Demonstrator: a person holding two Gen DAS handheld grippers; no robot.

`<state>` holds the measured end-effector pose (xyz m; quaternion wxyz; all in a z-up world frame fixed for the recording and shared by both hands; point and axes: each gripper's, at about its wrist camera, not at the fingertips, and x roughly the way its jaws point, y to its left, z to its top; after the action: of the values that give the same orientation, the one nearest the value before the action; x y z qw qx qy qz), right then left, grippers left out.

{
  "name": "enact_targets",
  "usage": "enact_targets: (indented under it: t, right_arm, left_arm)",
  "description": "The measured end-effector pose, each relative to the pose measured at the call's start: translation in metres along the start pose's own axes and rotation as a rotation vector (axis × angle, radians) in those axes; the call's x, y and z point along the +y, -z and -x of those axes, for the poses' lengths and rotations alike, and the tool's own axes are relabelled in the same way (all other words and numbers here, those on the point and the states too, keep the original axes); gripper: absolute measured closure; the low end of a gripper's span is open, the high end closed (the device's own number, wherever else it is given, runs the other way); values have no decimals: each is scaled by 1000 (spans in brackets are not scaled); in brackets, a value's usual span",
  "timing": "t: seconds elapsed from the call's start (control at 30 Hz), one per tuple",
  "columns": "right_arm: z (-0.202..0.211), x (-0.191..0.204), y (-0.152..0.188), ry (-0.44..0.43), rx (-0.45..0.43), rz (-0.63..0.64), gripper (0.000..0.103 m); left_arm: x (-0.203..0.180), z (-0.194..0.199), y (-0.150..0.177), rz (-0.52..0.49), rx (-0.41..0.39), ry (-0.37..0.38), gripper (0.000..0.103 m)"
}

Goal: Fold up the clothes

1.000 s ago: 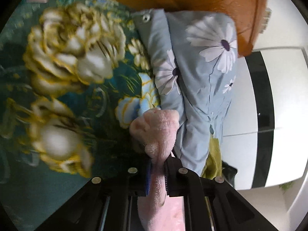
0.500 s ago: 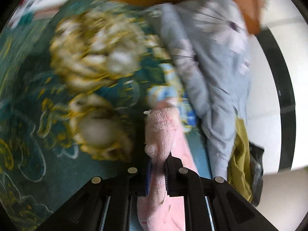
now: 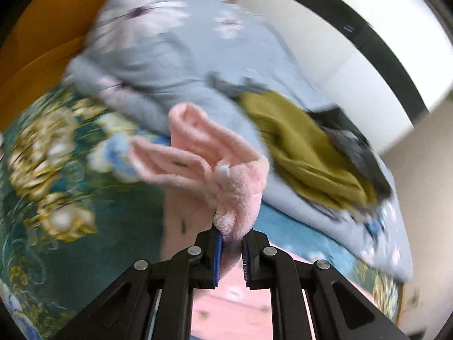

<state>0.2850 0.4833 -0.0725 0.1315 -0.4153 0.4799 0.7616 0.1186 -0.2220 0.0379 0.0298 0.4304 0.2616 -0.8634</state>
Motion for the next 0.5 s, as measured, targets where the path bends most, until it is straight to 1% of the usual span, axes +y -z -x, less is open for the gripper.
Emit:
enact_targets:
  t: [0.03, 0.1, 0.13, 0.17, 0.2, 0.27, 0.33, 0.4, 0.5]
  right_arm:
    - [4, -5, 0, -6, -6, -3, 31]
    - [12, -15, 2, -21, -22, -18, 31]
    - [15, -21, 3, -32, -29, -29, 31]
    - [17, -25, 4, -44, -35, -41, 31]
    - [20, -31, 5, -58, -39, -55, 31]
    - [22, -40, 8, -76, -45, -81, 31]
    - [22, -52, 11, -96, -53, -117, 31]
    - [19, -63, 14, -115, -56, -164, 31]
    - [13, -70, 17, -134, -36, -193, 31]
  left_arm:
    - [-20, -1, 6, -42, 5, 14, 91]
    - [-74, -7, 29, -166, 27, 48, 91]
    - [-91, -9, 38, -205, 36, 57, 91]
    - [-118, -15, 54, -276, 52, 67, 91]
    - [-134, -22, 67, -321, 68, 73, 91]
    - [-165, -42, 100, -391, 134, 92, 91]
    - [-182, -61, 126, -415, 198, 90, 91]
    - [-194, -86, 160, -442, 276, 52, 91]
    - [-201, -104, 188, -460, 327, 16, 91]
